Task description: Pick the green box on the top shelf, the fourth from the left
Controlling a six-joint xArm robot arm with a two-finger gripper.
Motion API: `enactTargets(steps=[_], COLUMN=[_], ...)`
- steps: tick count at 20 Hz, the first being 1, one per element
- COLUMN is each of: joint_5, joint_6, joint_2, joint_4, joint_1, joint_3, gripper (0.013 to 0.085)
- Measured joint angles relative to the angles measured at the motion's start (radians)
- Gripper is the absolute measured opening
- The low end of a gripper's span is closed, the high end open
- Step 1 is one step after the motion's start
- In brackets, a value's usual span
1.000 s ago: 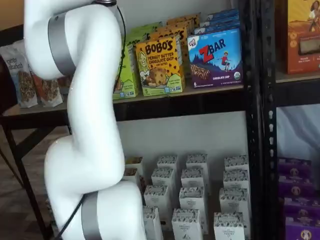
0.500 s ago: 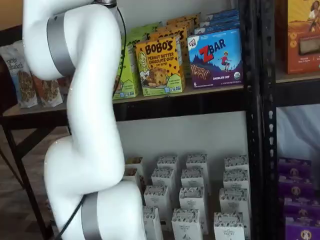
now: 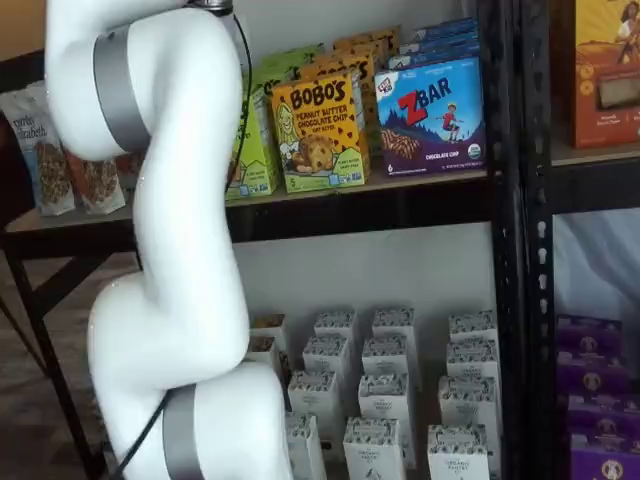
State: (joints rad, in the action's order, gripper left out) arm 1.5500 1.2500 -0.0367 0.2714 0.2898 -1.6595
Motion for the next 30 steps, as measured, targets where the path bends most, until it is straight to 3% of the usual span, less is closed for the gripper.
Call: enactTargets(steps=[26, 30], joint_5=[-0.02, -0.028], joint_6=[-0.001, -0.001], joint_2=[-0.008, -0.013], joint_4=[-0.008, -0.003], joint_1=[0.002, 0.001], joint_3=[0.01, 0.016], gripper=[0.045, 0.037])
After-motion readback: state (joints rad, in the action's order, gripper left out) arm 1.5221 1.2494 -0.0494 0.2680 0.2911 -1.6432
